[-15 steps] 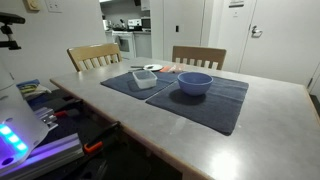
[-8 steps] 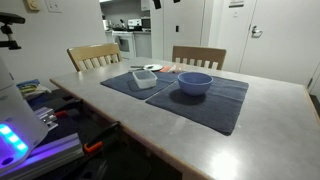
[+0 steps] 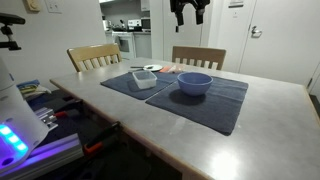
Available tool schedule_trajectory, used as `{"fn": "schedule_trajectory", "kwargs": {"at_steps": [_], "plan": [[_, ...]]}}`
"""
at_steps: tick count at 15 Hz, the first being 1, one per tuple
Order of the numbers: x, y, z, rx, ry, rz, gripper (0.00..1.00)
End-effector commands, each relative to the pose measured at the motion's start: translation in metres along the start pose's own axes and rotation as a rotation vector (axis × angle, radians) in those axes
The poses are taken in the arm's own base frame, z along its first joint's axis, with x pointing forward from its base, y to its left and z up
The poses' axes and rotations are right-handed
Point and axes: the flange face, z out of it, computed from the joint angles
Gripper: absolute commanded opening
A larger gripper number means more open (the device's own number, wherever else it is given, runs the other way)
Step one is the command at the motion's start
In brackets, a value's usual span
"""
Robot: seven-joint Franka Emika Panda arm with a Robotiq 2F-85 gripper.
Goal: Pour the things in the bowl into the lunchbox
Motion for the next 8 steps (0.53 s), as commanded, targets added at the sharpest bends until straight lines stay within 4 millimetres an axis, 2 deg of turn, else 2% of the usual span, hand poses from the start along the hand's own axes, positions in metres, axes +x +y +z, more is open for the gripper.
{"fn": "schedule_trajectory", "kwargs": {"at_steps": [1,4,8], "plan": [[0.029,0.019,0.037,0.037,-0.019,0.059,1.00],[0.039,0.031,0.063,0.087,-0.042,0.139,1.00],[0.041,0.041,0.101,0.150,-0.091,0.209,1.00]]}}
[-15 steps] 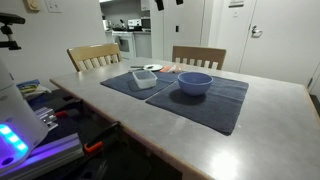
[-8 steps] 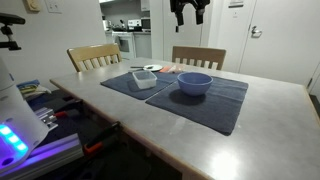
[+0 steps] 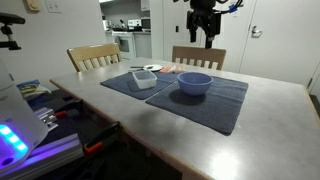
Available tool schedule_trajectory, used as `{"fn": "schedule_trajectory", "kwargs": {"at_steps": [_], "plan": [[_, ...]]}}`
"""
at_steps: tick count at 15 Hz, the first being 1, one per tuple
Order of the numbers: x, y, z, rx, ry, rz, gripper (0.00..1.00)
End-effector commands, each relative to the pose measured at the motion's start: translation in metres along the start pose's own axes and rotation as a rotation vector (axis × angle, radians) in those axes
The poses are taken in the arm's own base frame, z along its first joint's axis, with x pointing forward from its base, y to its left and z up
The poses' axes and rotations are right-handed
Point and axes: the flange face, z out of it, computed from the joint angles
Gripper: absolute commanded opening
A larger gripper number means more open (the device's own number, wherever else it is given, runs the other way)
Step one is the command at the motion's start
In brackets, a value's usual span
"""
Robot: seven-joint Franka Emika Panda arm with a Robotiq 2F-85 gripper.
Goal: Pour the things in the bowl into the lunchbox
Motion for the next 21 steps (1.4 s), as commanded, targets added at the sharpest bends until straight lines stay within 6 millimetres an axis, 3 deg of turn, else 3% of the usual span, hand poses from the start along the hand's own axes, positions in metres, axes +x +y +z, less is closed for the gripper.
{"fn": "schedule_trajectory", "kwargs": {"at_steps": [1,6,10,21], "plan": [[0.010,0.012,0.034,0.042,-0.040,0.036,1.00],[0.001,0.023,0.083,0.058,-0.122,0.074,1.00],[-0.002,0.033,0.110,0.048,-0.160,0.105,1.00],[-0.002,0.064,0.158,0.086,-0.226,0.232,1.00]]}}
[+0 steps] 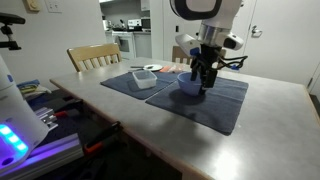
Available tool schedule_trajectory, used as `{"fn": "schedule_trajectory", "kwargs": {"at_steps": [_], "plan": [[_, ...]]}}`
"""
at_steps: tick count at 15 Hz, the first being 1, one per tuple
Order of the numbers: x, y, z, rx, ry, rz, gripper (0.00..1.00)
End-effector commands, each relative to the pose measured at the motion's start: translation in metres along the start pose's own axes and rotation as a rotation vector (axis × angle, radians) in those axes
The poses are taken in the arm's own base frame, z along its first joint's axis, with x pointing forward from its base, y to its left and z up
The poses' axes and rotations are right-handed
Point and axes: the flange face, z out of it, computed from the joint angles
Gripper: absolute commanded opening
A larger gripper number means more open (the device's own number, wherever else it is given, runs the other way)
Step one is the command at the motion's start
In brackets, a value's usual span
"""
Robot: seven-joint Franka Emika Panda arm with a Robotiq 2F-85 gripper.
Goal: Pour the things in the bowl into the lunchbox
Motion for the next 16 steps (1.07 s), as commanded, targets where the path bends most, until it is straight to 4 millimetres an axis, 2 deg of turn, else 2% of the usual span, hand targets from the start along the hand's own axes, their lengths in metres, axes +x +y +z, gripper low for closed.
{"fn": "schedule_trajectory", "kwargs": {"at_steps": [1,4,6,16], "plan": [[0.010,0.008,0.013,0.032,-0.027,0.018,1.00],[0.011,0.010,0.020,0.028,-0.034,0.018,1.00],[0.010,0.007,0.021,0.026,-0.036,0.007,0.74],[0.007,-0.012,0.002,-0.031,-0.071,-0.041,0.04]]}}
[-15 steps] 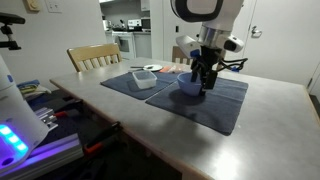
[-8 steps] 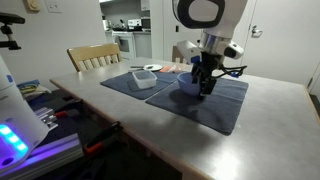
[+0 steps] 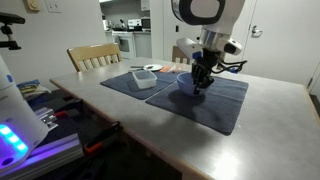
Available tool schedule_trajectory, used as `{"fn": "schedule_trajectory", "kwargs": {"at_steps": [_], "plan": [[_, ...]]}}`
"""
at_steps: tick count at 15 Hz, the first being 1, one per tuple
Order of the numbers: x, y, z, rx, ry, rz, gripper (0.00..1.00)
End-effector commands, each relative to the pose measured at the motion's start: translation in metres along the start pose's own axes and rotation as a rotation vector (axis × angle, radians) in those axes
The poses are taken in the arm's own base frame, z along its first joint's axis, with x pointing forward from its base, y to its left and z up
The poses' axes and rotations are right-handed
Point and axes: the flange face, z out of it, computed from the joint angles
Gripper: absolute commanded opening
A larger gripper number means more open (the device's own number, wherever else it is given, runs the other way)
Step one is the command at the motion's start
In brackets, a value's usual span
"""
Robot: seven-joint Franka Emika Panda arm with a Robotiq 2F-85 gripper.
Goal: Pour the things in the bowl into the lunchbox
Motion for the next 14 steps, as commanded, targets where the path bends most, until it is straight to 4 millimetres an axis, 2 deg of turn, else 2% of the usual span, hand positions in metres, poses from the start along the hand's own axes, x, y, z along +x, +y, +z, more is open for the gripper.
{"fn": "schedule_trajectory", "kwargs": {"at_steps": [1,5,8,11,14], "plan": [[-0.001,-0.009,-0.014,-0.026,-0.032,-0.013,0.01],[-0.009,-0.027,-0.025,-0.032,-0.061,-0.092,0.01],[-0.016,-0.043,-0.041,-0.039,-0.062,-0.142,0.01],[-0.024,-0.058,-0.066,-0.036,-0.045,-0.183,0.01],[-0.033,-0.070,-0.099,-0.057,-0.015,-0.223,0.01]]}}
